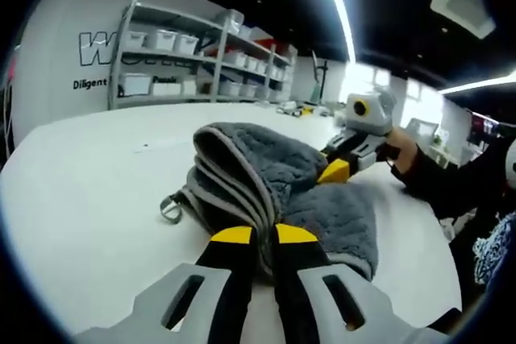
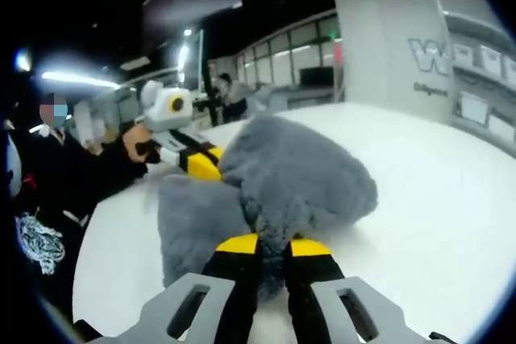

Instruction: Open the folded towel by lifting each exposed corner and separating the folded layers until the towel lies flat within the target outline without major curled edges

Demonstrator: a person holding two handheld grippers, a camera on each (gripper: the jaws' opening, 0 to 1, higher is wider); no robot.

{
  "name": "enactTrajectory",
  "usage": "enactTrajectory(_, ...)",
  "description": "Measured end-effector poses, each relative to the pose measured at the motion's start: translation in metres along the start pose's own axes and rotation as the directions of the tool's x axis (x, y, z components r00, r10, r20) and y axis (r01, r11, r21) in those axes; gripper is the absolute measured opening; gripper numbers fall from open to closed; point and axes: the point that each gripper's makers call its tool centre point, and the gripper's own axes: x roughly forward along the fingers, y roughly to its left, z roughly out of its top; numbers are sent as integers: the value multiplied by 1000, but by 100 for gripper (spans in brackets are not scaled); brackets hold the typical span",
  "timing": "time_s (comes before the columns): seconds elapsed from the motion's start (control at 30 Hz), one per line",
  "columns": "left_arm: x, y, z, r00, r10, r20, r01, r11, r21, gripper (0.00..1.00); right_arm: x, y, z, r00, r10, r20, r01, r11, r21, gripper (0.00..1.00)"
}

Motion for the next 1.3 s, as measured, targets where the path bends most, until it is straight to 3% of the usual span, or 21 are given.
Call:
enactTrajectory(0.2, -2, -4, 0, 1000, 8, -4, -8, 999, 47, 6, -1, 1, -1, 1000, 1, 2, -1, 1000, -12, 6)
enactTrajectory(0.43, -4, -3, 1, 1000, 8, 18, -8, 1000, -4, 7, -2, 3, -2, 1000, 2, 1, -2, 1000, -6, 6)
enactTrajectory(0.73, -7, -11, -3, 1000, 13, 6, -13, 999, 30, 7, -5, 8, -5, 1000, 11, -2, -11, 1000, -13, 7)
enactTrajectory(1.3, -14, -26, -11, 997, -64, -40, 64, 998, 6, 7, -12, 24, -11, 998, 60, -36, -60, 998, -12, 7)
